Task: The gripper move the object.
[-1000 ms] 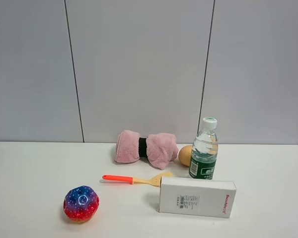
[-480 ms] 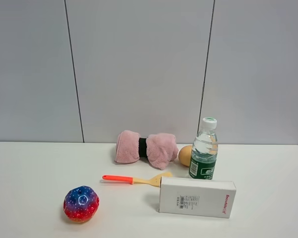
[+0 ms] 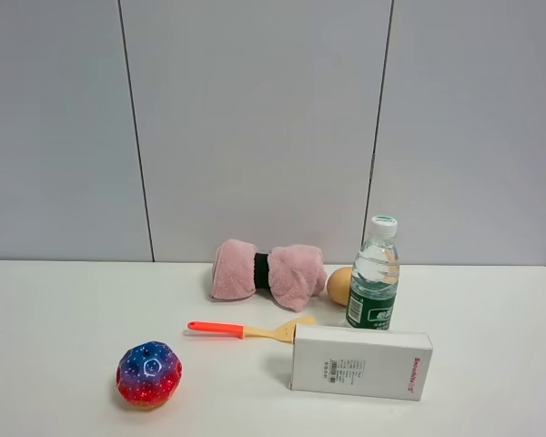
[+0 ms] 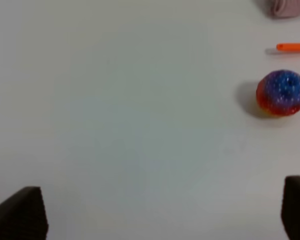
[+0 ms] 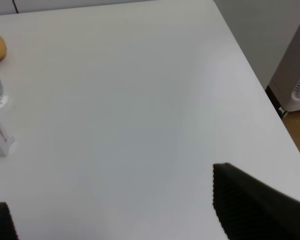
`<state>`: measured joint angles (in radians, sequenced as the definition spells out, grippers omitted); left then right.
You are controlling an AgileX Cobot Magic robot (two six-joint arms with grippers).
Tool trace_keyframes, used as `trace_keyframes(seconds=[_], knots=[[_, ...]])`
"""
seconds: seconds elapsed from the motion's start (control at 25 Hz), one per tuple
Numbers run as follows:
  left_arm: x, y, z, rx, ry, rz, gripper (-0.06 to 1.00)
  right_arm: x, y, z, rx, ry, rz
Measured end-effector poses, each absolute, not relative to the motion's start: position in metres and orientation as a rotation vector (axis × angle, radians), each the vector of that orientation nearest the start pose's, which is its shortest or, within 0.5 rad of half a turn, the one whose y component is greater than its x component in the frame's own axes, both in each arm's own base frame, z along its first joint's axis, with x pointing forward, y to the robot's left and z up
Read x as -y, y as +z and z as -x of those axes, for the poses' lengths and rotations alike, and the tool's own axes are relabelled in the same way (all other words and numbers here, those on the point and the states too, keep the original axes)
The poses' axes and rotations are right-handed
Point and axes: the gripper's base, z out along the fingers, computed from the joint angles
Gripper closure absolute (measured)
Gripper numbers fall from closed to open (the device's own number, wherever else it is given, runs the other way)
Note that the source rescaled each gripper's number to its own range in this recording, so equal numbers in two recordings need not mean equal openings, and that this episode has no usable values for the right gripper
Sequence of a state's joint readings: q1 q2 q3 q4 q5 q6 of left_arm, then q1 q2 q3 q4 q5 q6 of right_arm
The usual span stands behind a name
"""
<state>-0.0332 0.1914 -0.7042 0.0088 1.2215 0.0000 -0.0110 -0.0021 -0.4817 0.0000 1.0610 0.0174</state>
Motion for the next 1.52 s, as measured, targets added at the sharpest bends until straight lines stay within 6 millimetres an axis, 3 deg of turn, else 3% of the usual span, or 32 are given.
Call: trace_keyframes(seconds=[0.04,0.12,0.24,0.64,1.52], knots=[[-0.001,0.321,0.001,-2.192,-0.008,-0.035,-0.06,0.0,0.272,0.003,-2.061,0.004,-0.029],[-0.001,0.3,0.006,-2.208,-0.02,-0.012,-0.06,0.0,0.272,0.003,-2.061,0.004,-0.029],[-0.001,0.283,0.006,-2.212,-0.023,-0.005,-0.06,0.0,0.272,0.003,-2.061,0.004,-0.029],[-0.002,0.281,0.002,-2.084,-0.001,-0.003,-0.06,0.0,0.272,0.003,-2.061,0.004,-0.029],[-0.003,0.28,0.006,-2.028,-0.004,-0.003,-0.06,0.0,0.272,0.003,-2.061,0.004,-0.029]])
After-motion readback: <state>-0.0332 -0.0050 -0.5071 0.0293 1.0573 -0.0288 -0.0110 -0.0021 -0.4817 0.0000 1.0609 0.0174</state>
